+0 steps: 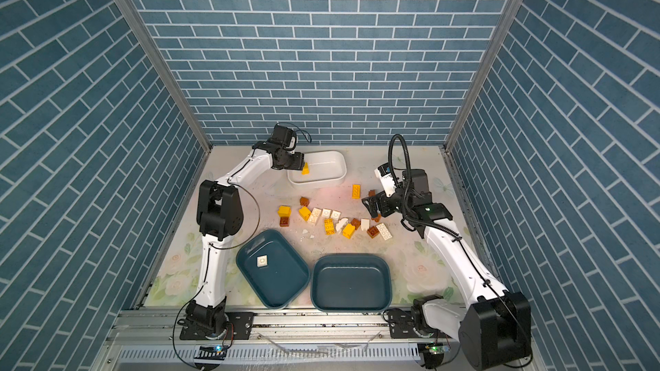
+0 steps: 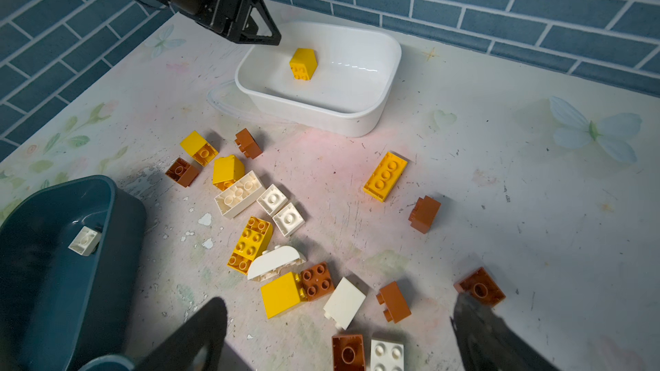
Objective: Sort the legos into containers by color
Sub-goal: 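Lift the yellow brick over the white bin and open the left gripper, then lower the left gripper onto another yellow brick and grasp it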
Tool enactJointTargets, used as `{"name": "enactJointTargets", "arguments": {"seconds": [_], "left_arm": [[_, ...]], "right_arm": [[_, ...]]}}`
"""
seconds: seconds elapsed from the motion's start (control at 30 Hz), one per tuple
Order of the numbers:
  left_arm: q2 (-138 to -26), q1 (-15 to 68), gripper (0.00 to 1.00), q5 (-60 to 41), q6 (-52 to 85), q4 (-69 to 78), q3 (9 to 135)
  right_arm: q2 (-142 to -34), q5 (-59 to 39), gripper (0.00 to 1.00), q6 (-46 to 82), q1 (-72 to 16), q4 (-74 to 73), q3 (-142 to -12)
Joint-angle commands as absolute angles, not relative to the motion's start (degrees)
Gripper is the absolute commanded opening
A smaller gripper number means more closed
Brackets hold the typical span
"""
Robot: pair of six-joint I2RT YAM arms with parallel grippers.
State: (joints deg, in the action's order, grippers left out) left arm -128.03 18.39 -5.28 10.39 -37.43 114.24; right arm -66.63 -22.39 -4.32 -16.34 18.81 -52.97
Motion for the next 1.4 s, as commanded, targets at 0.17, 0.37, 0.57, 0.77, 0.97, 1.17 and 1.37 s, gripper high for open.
{"name": "enactJointTargets", "arguments": {"seconds": [0.17,0.37,0.57,0.77,0.97,1.17,1.37], "left_arm": [[-106.6,20.0,0.68,-5.7,18.3,-41.3,88.4],[-99.8,21.3,0.67,-1.9,45.0,-37.8,76.6],[-104.6,24.5,0.71,5.2,69.6,-49.7,82.1],[-107.5,24.7,0.74,6.9,80.6,-47.9,81.6],[-111.8,24.6,0.71,7.1,85.1,-45.7,83.2],[-114.9,24.7,0.63,8.1,86.5,-45.7,85.1],[-116.6,24.4,0.54,9.0,86.6,-43.1,85.3]], "right_arm": [[-66.6,-26.9,0.99,-4.2,-16.2,21.6,-53.6],[-68.1,-30.0,0.98,-3.4,-16.2,20.7,-53.4],[-69.4,-32.4,0.98,-3.3,-16.2,20.3,-54.2],[-69.2,-33.4,0.98,-3.0,-16.3,19.8,-53.8],[-67.6,-32.8,0.98,-2.8,-16.2,19.3,-52.0],[-66.8,-32.9,0.98,-3.4,-16.3,19.4,-50.5],[-66.1,-33.1,0.98,-3.7,-16.2,19.1,-49.5]]}}
